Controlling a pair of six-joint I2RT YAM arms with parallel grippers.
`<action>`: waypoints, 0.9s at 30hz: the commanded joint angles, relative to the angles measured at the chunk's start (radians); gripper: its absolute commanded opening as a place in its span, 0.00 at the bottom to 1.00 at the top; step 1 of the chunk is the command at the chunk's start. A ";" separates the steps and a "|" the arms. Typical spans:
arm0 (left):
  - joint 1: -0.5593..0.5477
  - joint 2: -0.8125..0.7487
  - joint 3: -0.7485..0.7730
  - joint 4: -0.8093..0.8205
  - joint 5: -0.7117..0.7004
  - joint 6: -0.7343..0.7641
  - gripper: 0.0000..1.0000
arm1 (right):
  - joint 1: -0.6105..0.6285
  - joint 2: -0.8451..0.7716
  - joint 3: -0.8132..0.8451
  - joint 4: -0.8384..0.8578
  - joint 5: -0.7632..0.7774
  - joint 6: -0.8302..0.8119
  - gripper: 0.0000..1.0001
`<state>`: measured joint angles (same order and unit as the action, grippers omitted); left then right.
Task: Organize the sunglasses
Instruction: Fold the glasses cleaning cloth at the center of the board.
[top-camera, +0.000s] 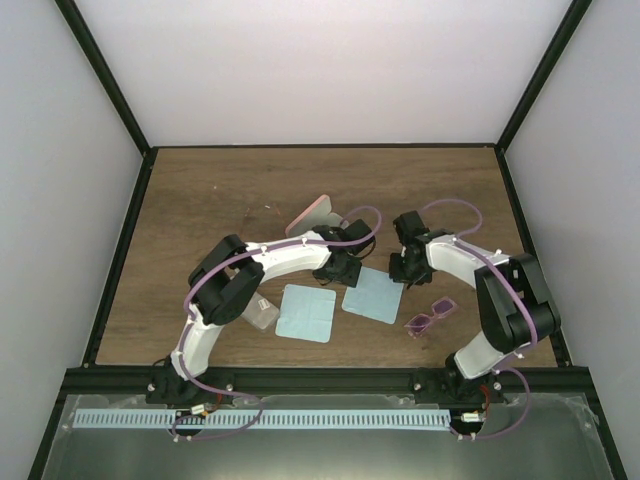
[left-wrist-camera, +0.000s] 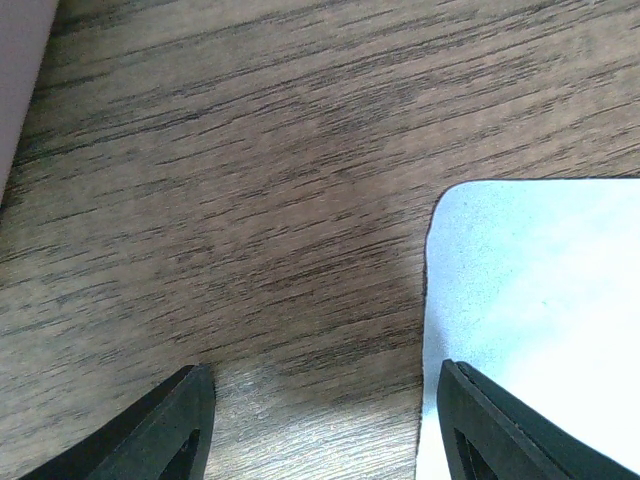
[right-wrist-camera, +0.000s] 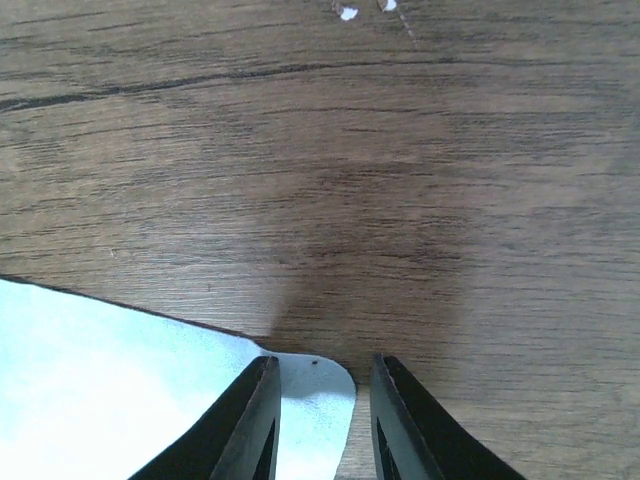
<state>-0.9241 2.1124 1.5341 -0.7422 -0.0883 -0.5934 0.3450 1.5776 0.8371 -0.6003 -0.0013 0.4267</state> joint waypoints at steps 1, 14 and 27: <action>0.003 0.019 -0.023 -0.001 0.002 0.009 0.63 | 0.023 0.068 -0.020 -0.020 -0.017 0.000 0.26; 0.003 0.006 -0.040 0.006 0.005 0.000 0.63 | 0.029 0.118 -0.030 0.008 -0.049 -0.019 0.01; 0.034 -0.045 -0.030 0.078 0.062 -0.003 0.65 | 0.028 0.151 0.127 -0.038 0.024 -0.043 0.01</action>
<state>-0.9127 2.0960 1.5074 -0.6964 -0.0639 -0.5945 0.3611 1.6680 0.9375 -0.6289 0.0082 0.4000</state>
